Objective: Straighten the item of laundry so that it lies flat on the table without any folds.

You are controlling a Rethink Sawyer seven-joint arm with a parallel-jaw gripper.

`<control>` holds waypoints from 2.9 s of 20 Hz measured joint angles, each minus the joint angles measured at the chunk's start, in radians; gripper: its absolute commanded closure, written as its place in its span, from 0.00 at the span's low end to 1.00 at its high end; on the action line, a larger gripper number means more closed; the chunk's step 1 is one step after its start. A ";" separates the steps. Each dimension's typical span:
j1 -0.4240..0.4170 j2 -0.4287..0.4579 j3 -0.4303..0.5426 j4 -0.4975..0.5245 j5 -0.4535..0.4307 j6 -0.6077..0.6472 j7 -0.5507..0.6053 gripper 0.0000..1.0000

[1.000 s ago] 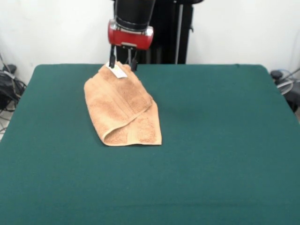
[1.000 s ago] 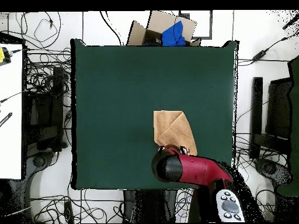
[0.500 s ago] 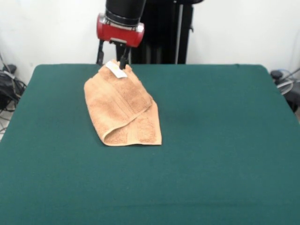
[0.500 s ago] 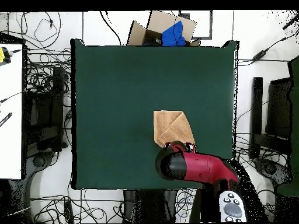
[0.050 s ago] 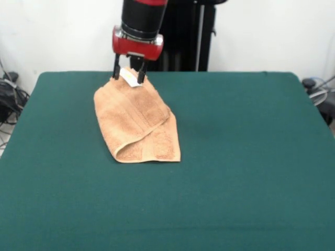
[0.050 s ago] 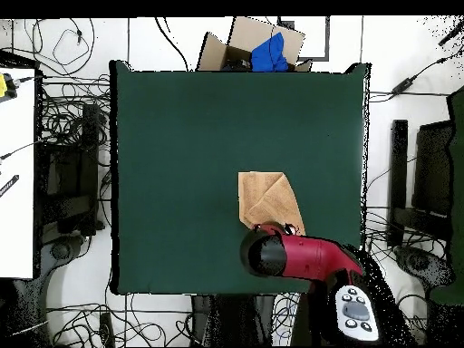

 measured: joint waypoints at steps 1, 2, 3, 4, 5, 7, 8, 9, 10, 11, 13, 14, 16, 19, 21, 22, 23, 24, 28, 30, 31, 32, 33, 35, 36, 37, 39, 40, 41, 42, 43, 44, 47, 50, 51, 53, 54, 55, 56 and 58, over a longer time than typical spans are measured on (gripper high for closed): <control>0.000 0.006 0.000 0.000 0.000 0.000 0.000 0.00; 0.000 0.008 0.000 0.000 0.000 0.000 0.000 0.00; 0.000 0.010 0.000 0.000 0.000 0.000 0.000 0.00; 0.000 0.013 0.000 0.000 0.000 0.000 0.000 0.00; 0.000 0.019 0.001 0.000 0.000 0.000 0.000 0.00; -0.003 0.023 0.007 0.000 0.000 0.000 0.000 0.00; -0.007 0.023 0.011 0.001 0.000 0.000 0.000 0.00; -0.010 0.023 0.015 0.002 0.000 0.000 0.000 0.00; -0.023 0.021 0.029 0.006 0.000 0.000 0.000 0.00; -0.035 0.019 0.039 0.011 0.000 0.000 0.000 0.00; -0.054 0.012 0.058 0.019 0.000 0.000 0.000 0.00; -0.059 0.009 0.063 0.022 0.000 0.000 0.000 0.00; -0.070 0.001 0.073 0.030 0.000 0.001 0.000 0.00; -0.091 -0.024 0.095 0.051 0.000 0.013 0.000 0.00; -0.096 -0.034 0.102 0.056 0.000 0.024 0.000 0.00; -0.097 -0.037 0.105 0.058 0.000 0.028 0.000 0.00; -0.099 -0.049 0.119 0.065 0.000 0.045 0.000 0.00; -0.099 -0.054 0.123 0.069 0.000 0.051 0.000 0.00; -0.099 -0.074 0.141 0.085 0.000 0.075 0.000 0.00; -0.098 -0.078 0.145 0.090 0.000 0.079 0.000 0.00; -0.095 -0.078 0.145 0.093 0.000 0.079 0.000 0.00; -0.087 -0.076 0.145 0.096 0.000 0.079 0.000 0.00; -0.082 -0.075 0.145 0.097 0.000 0.079 0.000 0.00; -0.066 -0.072 0.145 0.100 0.000 0.079 0.000 0.00; -0.060 -0.071 0.145 0.099 -0.002 0.079 0.000 0.00; -0.048 -0.070 0.144 0.099 -0.005 0.079 0.000 0.00; -0.018 -0.070 0.134 0.098 -0.020 0.079 0.000 0.00; -0.003 -0.070 0.125 0.096 -0.030 0.079 0.000 0.00; 0.012 -0.070 0.117 0.094 -0.040 0.079 0.000 0.00; 0.026 -0.070 0.107 0.092 -0.049 0.079 0.000 0.00; 0.033 -0.070 0.102 0.091 -0.053 0.079 0.000 0.00; 0.052 -0.070 0.090 0.088 -0.063 0.079 0.000 0.00; 0.109 -0.073 0.047 0.080 -0.088 0.079 0.000 0.00; 0.166 -0.078 0.001 0.071 -0.103 0.079 0.000 0.00; 0.178 -0.080 -0.011 0.067 -0.107 0.079 0.000 0.00; 0.217 -0.087 -0.059 0.050 -0.119 0.079 0.000 0.00; 0.224 -0.088 -0.070 0.046 -0.120 0.079 0.000 0.00; 0.234 -0.088 -0.084 0.041 -0.121 0.079 0.000 0.00; 0.242 -0.089 -0.097 0.036 -0.121 0.079 0.000 0.00; 0.258 -0.088 -0.131 0.024 -0.121 0.079 0.000 0.00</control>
